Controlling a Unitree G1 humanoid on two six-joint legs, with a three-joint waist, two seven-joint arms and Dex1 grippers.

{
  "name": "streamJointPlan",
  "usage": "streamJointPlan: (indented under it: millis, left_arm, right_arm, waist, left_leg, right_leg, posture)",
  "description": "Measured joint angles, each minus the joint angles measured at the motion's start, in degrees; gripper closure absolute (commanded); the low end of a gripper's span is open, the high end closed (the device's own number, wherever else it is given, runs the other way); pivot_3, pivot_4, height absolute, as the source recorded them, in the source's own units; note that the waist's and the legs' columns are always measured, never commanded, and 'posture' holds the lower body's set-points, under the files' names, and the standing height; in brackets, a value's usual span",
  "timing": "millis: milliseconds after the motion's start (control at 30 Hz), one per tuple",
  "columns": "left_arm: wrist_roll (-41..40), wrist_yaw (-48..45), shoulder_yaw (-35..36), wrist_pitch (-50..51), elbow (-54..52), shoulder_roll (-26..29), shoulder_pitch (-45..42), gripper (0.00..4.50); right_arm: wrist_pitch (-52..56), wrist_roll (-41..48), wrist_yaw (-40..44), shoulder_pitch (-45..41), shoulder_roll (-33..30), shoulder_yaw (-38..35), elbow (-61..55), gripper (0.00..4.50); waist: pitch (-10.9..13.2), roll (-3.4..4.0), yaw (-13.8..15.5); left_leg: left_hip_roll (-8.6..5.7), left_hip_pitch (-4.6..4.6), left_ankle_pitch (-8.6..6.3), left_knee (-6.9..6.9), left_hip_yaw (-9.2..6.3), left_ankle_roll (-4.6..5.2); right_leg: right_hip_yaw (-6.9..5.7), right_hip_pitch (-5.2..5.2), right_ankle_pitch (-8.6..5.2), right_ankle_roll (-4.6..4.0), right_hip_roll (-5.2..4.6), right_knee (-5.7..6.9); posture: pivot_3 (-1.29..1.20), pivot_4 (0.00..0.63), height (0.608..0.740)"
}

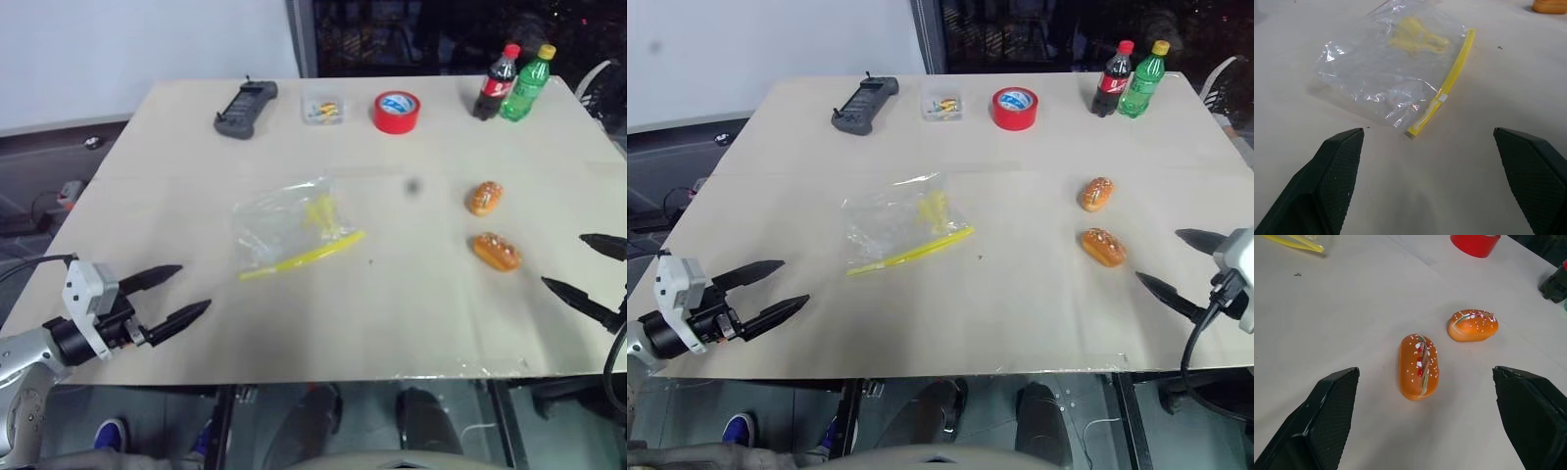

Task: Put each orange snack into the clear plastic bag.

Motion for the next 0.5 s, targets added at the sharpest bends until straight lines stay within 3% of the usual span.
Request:
streamJointPlan:
  millis: [300,500]
  left_arm:
    - [-2.2,6.1,-2.7,6.6,-3.2,-0.7,-6.6,0.00]
    - [-5.7,18.0,-5.5,24.0,-2.9,-0.9,-13.3,0.00]
  right_arm:
    - [2.3,2.9,-2.1,-5.1,0.1,3.5,-2.2,0.04]
    - [4.8,5.3,-6.1,-14.5,1.5,14.1,-5.5,0.04]
  waist:
    - [0.0,0.01,0.5]
    - [0.0,-0.03,0.6]
  left_leg:
    - [0.04,0.02,0.00,0.03,0.02,0.00]
    - [0.07,0.01,0.00,0.03,-0.07,-0.01]
  right_leg:
    - [0.04,-0.01,0.14,0.20,0.07,0.01]
    - [-0.02,-0.02,0.15,0.21,0.16,0.05]
  posture:
    - [0.00,0.150,0.740]
    - [0.00,0.150,0.740]
